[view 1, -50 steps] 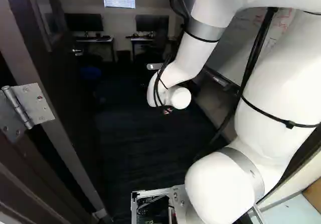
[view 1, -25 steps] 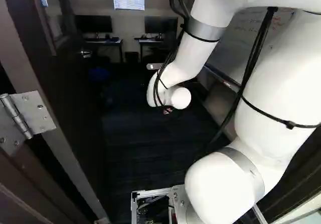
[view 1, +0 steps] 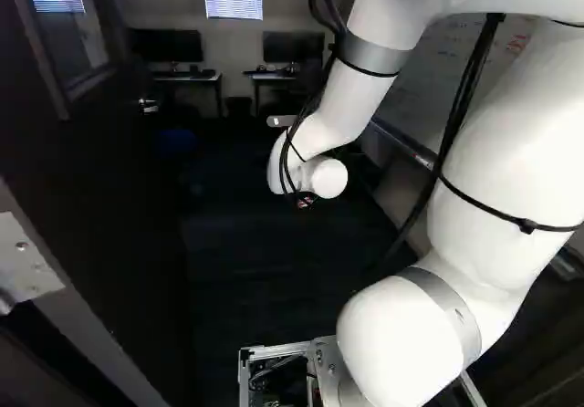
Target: Open the door and move inside
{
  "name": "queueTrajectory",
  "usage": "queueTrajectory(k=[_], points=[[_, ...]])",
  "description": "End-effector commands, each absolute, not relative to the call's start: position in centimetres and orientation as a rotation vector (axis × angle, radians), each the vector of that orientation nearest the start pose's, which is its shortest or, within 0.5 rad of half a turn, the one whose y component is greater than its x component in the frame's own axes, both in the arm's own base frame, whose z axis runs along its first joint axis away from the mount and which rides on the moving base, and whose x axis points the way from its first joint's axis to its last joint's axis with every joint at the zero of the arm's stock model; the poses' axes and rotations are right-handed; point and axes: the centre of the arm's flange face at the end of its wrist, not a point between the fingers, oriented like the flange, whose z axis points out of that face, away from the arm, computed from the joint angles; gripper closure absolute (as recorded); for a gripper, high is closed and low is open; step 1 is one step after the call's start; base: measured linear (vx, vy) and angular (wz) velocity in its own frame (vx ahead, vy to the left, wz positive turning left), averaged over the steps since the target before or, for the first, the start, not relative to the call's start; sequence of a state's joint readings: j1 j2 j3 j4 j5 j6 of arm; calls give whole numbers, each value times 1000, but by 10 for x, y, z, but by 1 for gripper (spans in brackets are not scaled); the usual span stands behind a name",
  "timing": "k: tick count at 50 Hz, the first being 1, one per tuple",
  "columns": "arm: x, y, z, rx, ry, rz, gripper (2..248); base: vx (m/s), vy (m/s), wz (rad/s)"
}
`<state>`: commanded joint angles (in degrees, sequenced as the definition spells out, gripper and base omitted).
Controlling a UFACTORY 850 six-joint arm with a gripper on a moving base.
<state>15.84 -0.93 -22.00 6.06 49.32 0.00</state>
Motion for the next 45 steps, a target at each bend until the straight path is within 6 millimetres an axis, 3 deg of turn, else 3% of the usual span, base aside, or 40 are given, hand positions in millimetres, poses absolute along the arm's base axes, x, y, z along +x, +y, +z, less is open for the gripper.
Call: queueTrajectory(k=[45], points=[[371, 98, 380, -2458, -186, -1724, 3, 224, 2, -8]])
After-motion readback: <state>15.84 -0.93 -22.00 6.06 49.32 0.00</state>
